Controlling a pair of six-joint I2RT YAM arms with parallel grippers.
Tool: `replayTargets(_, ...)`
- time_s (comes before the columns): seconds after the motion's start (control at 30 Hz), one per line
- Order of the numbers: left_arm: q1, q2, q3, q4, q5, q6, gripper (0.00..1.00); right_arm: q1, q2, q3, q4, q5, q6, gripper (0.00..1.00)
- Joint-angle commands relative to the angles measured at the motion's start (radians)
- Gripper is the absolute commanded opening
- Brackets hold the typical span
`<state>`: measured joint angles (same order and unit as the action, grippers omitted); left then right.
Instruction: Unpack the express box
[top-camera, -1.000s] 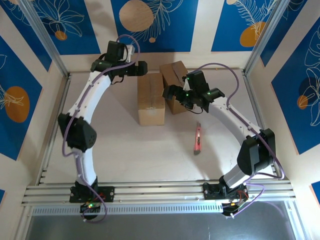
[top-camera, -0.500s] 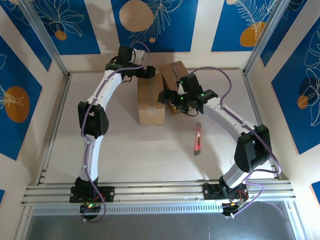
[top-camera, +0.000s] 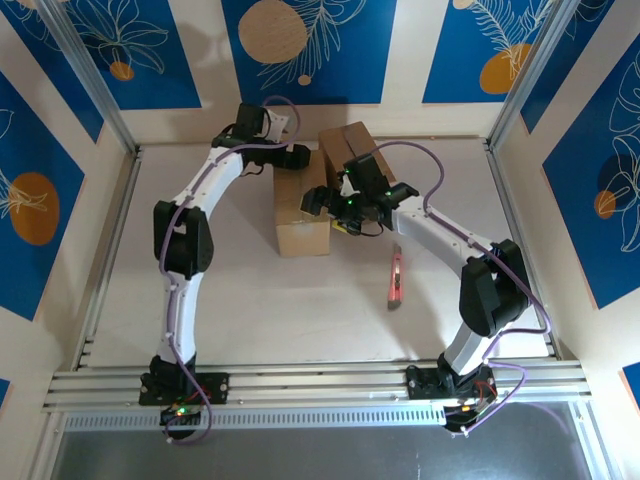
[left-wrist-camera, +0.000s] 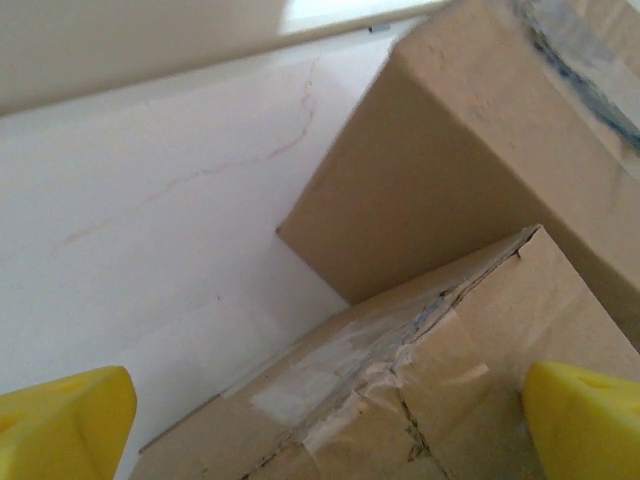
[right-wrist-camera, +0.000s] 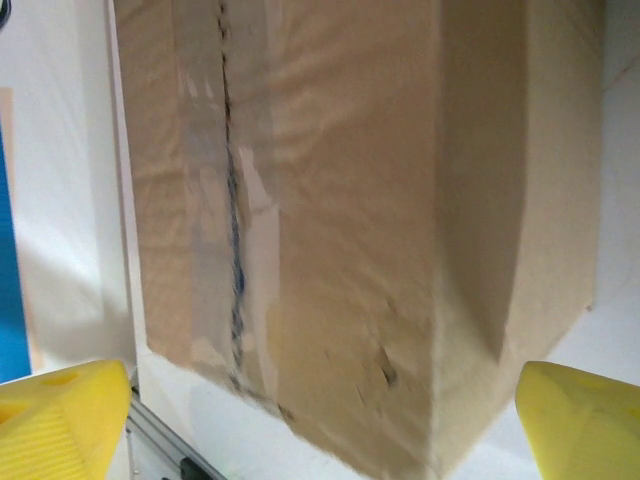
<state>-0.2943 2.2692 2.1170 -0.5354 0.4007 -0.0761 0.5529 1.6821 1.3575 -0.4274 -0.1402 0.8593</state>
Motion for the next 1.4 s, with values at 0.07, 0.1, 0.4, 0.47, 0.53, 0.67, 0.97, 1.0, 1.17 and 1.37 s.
replayTargets(0.07, 0.004, -0.159, -0.174, 0.009, 0.019, 0.026, 0.97, 0.016, 0.004, -0.042, 0.032, -0.043, 0.067, 0.99)
replayTargets(0.1, 0.005, -0.177, -0.197, 0.01, 0.018, 0.022, 0.96, 0.016, 0.003, -0.047, 0.035, -0.045, 0.07, 0.99)
replayTargets(0.4, 0.003, -0.432, -0.556, 0.123, -0.021, -0.05, 0.93, 0.021, -0.033, -0.108, 0.05, -0.021, 0.067, 0.99)
replayTargets(0.47, 0.003, -0.494, -0.626, 0.138, -0.051, -0.066, 0.94, 0.021, -0.047, -0.115, 0.037, -0.007, 0.05, 0.99)
replayTargets(0.53, 0.003, -0.546, -0.684, 0.15, -0.069, -0.082, 0.94, 0.019, -0.071, -0.118, 0.01, 0.019, 0.028, 0.99)
replayTargets(0.67, 0.003, -0.623, -0.768, 0.18, -0.094, -0.109, 0.98, 0.018, -0.152, -0.136, -0.052, 0.094, -0.031, 0.99)
replayTargets(0.97, 0.003, -0.745, -0.794, 0.139, -0.164, -0.148, 1.0, 0.025, -0.397, -0.201, -0.251, 0.141, -0.161, 0.99)
replayTargets(1.0, 0.003, -0.767, -0.799, 0.127, -0.181, -0.155, 1.0, 0.027, -0.423, -0.222, -0.256, 0.122, -0.159, 0.99)
replayTargets(1.17, 0.002, -0.865, -0.845, 0.044, -0.249, -0.223, 1.0, 0.042, -0.498, -0.326, -0.2, -0.019, -0.113, 0.99)
replayTargets(1.37, -0.007, -0.979, -0.999, 0.086, -0.206, -0.33, 1.0, 0.061, -0.41, -0.344, -0.068, -0.084, -0.068, 0.99)
